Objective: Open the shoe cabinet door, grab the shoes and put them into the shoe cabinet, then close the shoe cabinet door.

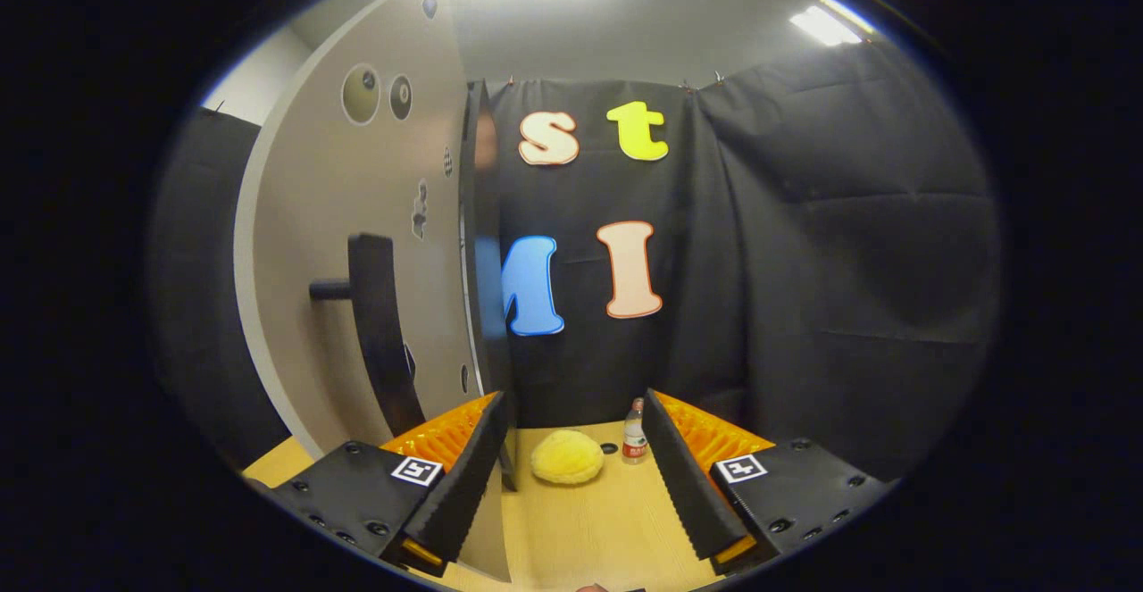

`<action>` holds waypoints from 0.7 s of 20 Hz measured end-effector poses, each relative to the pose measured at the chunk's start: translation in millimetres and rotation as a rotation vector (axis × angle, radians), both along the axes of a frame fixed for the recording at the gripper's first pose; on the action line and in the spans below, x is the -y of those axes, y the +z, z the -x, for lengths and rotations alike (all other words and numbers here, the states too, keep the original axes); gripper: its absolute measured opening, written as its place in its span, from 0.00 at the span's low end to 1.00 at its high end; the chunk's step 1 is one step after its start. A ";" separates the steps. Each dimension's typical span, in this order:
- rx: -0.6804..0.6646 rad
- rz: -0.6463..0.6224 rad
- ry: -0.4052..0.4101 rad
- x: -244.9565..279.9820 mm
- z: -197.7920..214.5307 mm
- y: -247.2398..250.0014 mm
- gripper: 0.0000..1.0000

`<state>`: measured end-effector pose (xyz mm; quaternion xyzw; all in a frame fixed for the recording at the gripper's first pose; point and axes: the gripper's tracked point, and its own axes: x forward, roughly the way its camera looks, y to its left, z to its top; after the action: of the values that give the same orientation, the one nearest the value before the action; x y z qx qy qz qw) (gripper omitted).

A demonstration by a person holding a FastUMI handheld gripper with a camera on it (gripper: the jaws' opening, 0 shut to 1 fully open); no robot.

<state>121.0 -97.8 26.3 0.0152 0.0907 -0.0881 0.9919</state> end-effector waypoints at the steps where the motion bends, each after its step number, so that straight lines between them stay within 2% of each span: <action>1: 0.004 0.007 -0.004 -0.4 -7.6 -1.9 0.92; 6: 0.011 -0.007 -0.033 -16.8 -2.3 -2.4 0.92; 10: 0.016 -0.041 -0.020 -50.8 -3.7 -3.7 0.93; 14: 0.031 -0.020 -0.006 -84.0 -7.6 -0.4 0.94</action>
<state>128.6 -13.8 25.9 0.0270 0.0763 -0.0900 0.9926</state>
